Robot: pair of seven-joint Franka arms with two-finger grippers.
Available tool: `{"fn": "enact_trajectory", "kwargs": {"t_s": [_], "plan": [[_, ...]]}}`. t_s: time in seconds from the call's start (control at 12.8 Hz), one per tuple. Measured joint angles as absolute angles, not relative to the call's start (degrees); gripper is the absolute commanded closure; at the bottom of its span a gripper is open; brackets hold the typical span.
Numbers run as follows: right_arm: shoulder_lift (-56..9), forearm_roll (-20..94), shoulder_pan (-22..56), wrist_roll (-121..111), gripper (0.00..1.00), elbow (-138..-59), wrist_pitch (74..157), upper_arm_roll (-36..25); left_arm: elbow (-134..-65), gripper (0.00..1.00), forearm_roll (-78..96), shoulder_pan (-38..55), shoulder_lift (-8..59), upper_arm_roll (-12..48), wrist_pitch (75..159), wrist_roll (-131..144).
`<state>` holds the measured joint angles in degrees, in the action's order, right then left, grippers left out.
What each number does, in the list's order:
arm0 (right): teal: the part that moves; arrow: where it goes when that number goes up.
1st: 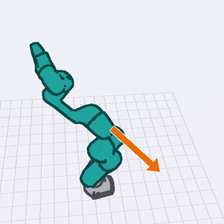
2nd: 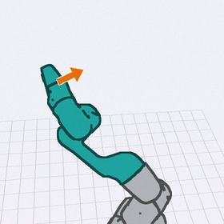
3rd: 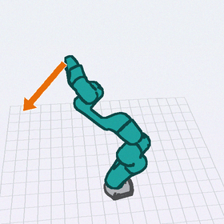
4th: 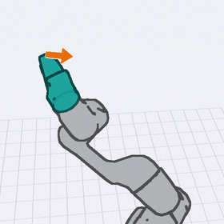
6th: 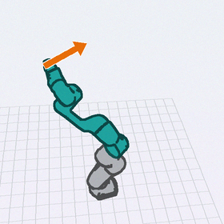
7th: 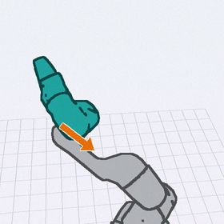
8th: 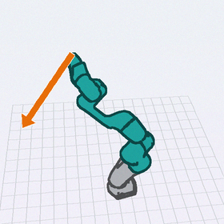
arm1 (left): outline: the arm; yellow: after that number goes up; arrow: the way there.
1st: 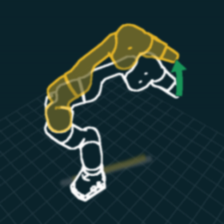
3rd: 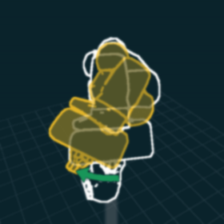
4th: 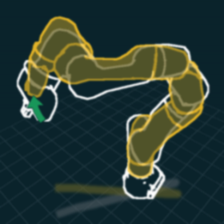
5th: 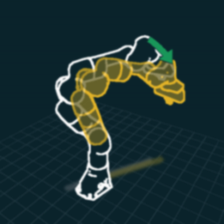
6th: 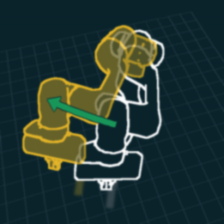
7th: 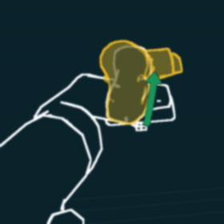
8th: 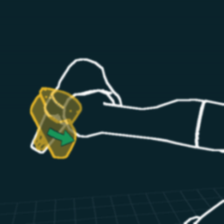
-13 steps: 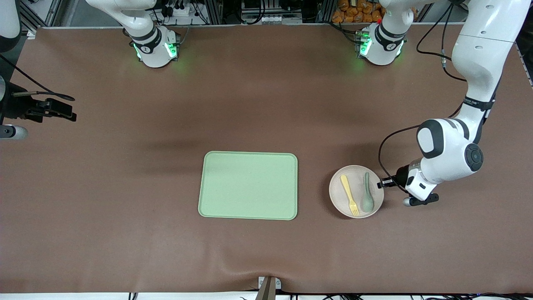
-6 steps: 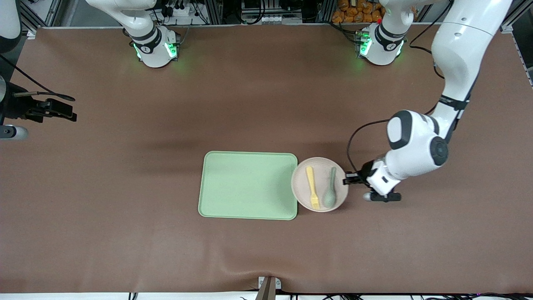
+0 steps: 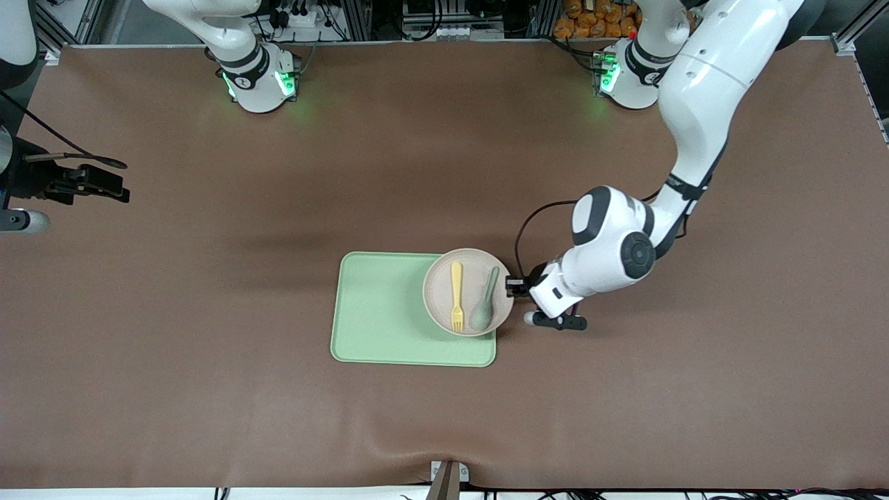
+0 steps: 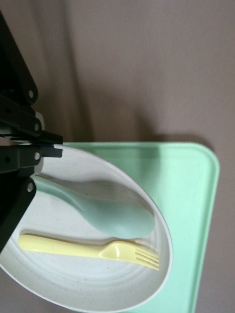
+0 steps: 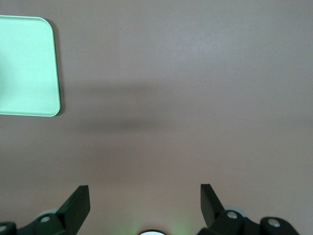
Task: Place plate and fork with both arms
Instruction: 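Slide the white plate onto the light green tray with the left gripper, then release the plate with the left gripper while the right gripper moves in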
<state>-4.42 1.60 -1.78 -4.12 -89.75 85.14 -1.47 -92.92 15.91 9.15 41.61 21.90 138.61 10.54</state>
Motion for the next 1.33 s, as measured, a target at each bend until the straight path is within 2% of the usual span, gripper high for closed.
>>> {"fn": "enact_trajectory", "kwargs": {"t_s": [0.31, 0.7, 0.78, 0.86, 0.94, 1.33], "plan": [[-4.54, 1.60, -1.74, -4.12, 0.00, -89.78, 85.14, -1.39, -89.44, 1.00, 15.91, 16.54, 45.15, 16.30, 139.07, 13.53], [-5.28, 1.70, -0.51, -4.11, 0.00, -89.82, 85.35, -1.29, -88.27, 0.98, 15.91, 17.46, 47.57, 15.93, 142.05, 14.05], [-5.80, 1.81, 0.08, -4.11, 0.00, -89.86, 85.52, -1.27, -88.23, 0.75, 15.91, 17.58, 47.96, 15.93, 142.43, 14.05], [-6.50, 1.89, 0.96, -4.11, 0.00, -89.87, 86.11, -1.24, -88.16, 0.30, 15.92, 17.66, 48.20, 15.93, 142.70, 14.05], [-7.27, 1.92, 2.19, -4.11, 0.00, -89.88, 86.91, -1.22, -88.10, 0.00, 15.92, 17.67, 48.22, 15.93, 142.72, 14.05], [-10.97, 2.01, 7.66, -3.82, 0.00, -89.95, 90.58, -1.12, -86.27, 0.00, 15.94, 17.64, 47.84, 15.01, 143.18, 14.41]]}}
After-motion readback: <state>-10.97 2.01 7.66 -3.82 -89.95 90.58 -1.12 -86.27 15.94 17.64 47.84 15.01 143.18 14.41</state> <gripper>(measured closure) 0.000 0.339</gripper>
